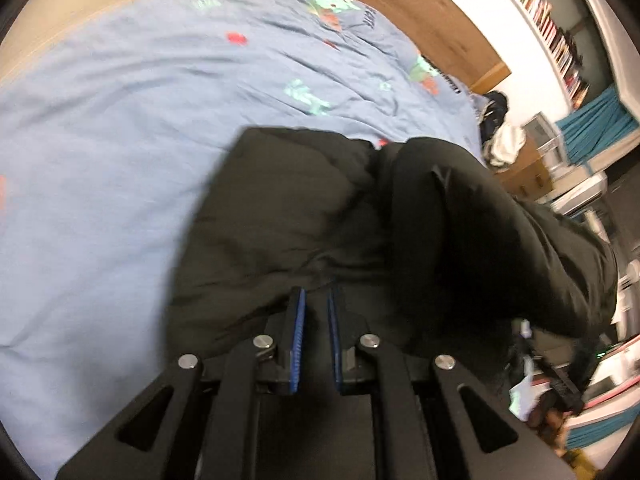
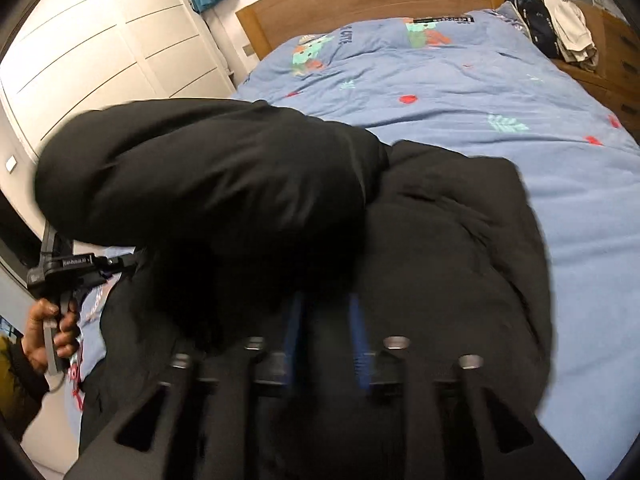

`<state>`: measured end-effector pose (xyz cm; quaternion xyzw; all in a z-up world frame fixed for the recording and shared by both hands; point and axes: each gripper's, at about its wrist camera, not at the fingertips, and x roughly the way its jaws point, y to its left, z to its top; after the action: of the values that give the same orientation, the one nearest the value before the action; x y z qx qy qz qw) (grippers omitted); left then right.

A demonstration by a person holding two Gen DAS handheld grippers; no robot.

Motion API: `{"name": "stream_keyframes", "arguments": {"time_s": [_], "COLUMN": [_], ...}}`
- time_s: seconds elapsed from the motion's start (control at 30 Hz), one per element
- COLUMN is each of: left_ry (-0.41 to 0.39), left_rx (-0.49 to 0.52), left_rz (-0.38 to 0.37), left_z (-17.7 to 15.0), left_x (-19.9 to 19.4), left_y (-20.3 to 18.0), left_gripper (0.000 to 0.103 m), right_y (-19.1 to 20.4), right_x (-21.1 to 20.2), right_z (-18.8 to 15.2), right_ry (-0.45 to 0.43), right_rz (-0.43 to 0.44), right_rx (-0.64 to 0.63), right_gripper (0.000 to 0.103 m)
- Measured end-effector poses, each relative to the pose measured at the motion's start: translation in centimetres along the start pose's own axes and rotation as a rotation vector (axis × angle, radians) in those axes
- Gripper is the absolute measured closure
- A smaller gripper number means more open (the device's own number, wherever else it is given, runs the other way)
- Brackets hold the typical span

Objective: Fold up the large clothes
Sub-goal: 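Grasp the coat hem with both grippers and lift it toward the hood, then lay the lifted hem over the hood and press the fold with both grippers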

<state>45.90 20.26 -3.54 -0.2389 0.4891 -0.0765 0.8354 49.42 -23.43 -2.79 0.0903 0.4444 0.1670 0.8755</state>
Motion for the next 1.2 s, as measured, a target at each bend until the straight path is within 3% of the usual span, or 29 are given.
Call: {"name": "stream_keyframes", "arguments": {"time_s": [0.13,0.27,0.33,0.4,0.53,0.7,0.83,1.07,1.2], "left_ry": [-0.056,-0.090,-0.114,-0.126,-0.113,-0.017,0.035,0.037,0.024], "left_rx": [0.100,0.179,0.235,0.262,0.291,0.391,0.432,0.456,0.492], "left_rz": [0.067,0.045,0.047,0.048,0.013,0.021,0.112,0.197,0.239], "left_z": [1.4,4.2,5.7,6.9,8.5,5.2,1.3,-2.3,-3.0], "left_x": [-4.6,-6.4,-6.4,-5.8,-2.7,2.9,8.0,13.0,13.5], "left_y": [-2.6,-6.9,-9.9,-12.3,-16.7,-18.5,-16.5,-14.7,-15.2], "left_gripper": [0.090,0.088,0.078,0.054,0.050,0.049,0.049,0.047,0.047], "right_y": [-0.1,1.4,2.9,4.3,8.0,10.3,8.7,6.4,7.0], "right_x": [-3.8,-6.0,-5.7,-5.0,-1.3,3.1,7.6,12.2,12.5], "right_z": [1.6,5.9,8.9,10.8,13.4,11.0,6.7,2.2,1.8], "right_ry": [-0.021,-0.093,-0.115,-0.116,-0.055,0.047,0.162,0.187,0.202], "right_rz": [-0.024,-0.005,0.021,0.038,0.068,0.070,-0.010,-0.067,-0.106], "right_rx": [-0.019,-0.044,-0.071,-0.101,-0.166,-0.284,-0.337,-0.353,-0.371], "right_gripper": [0.058,0.048,0.041,0.035,0.031,0.031,0.030,0.029,0.030]}}
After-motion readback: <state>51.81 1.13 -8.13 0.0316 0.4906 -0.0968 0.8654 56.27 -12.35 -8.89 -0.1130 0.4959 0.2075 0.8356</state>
